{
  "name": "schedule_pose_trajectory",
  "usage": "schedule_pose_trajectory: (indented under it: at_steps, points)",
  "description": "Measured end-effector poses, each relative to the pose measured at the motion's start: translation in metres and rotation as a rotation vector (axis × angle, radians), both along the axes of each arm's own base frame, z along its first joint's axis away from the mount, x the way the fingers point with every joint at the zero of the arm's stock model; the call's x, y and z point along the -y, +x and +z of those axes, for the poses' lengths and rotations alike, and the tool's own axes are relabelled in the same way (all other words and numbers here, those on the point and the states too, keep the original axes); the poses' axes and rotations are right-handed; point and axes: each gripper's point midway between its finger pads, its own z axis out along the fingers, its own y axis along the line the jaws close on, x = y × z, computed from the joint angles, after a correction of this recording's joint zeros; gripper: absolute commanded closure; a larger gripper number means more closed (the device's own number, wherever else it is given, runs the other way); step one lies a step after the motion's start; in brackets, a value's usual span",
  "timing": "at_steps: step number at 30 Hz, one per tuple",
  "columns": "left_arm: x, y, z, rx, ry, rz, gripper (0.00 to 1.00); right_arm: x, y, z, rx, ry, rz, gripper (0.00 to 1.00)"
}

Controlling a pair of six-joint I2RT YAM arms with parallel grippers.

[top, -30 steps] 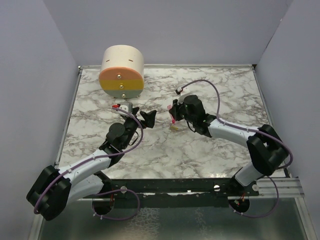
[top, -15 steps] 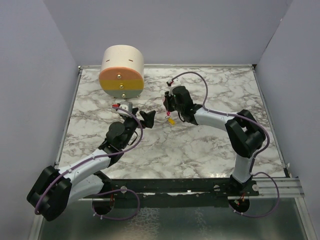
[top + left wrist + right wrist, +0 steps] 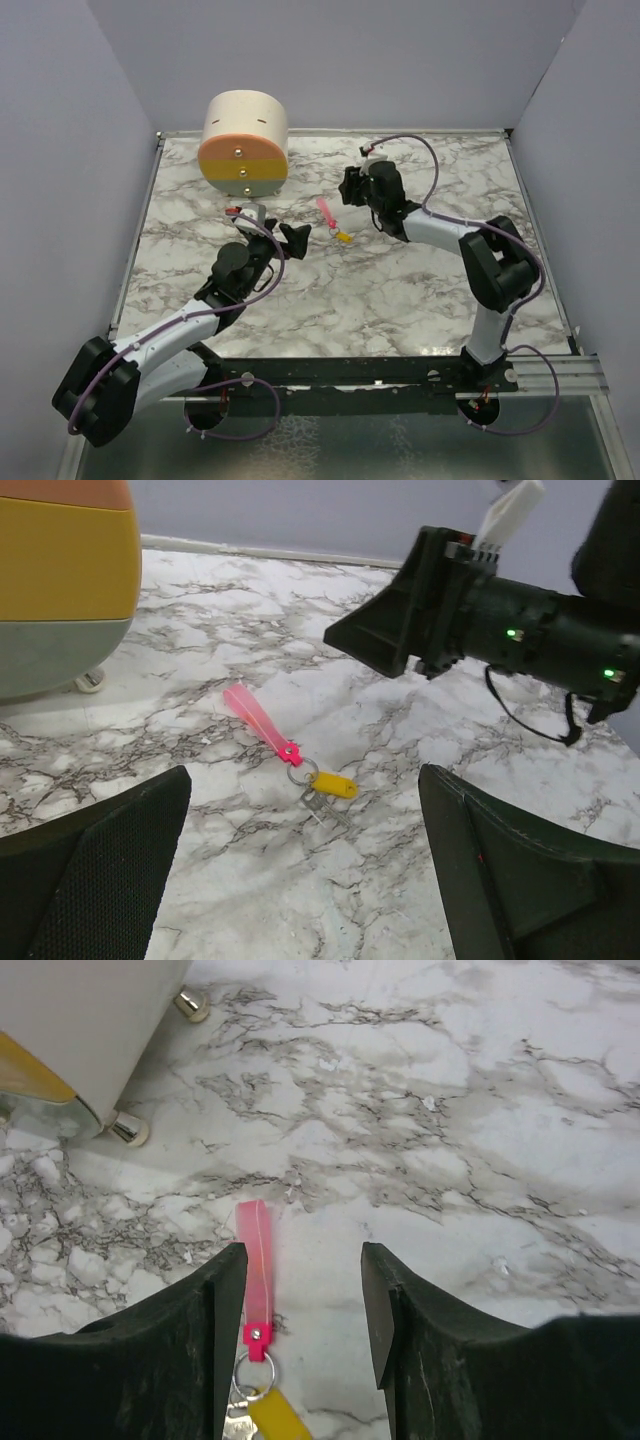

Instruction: Put the keys on the keyring

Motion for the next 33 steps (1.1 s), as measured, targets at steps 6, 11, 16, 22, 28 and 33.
schedule_pose_trajectory:
  at_steps: [6, 11, 16, 22, 28, 33]
  points:
    - [-0.003, -0.005, 0.010, 0.012, -0.022, -0.001, 0.01, 0.036, -0.058, 0.040, 0.049, 0.058, -0.030, 0.38]
    - [-0.006, -0.009, 0.021, 0.037, -0.034, -0.004, 0.01, 0.072, -0.098, 0.064, 0.052, 0.109, -0.122, 0.32]
    - [-0.008, -0.012, 0.023, 0.046, -0.027, -0.003, 0.01, 0.108, -0.127, 0.063, 0.015, 0.144, -0.255, 0.27]
    - [-0.010, -0.014, 0.029, 0.061, -0.032, -0.002, 0.01, 0.147, -0.171, 0.051, 0.020, 0.222, -0.352, 0.27]
    - [-0.012, -0.016, 0.017, 0.036, -0.022, 0.004, 0.01, 0.155, -0.184, 0.069, 0.066, 0.286, -0.353, 0.27]
    - [-0.014, -0.019, 0.014, 0.027, -0.025, 0.004, 0.01, 0.158, -0.189, 0.065, 0.049, 0.271, -0.355, 0.27]
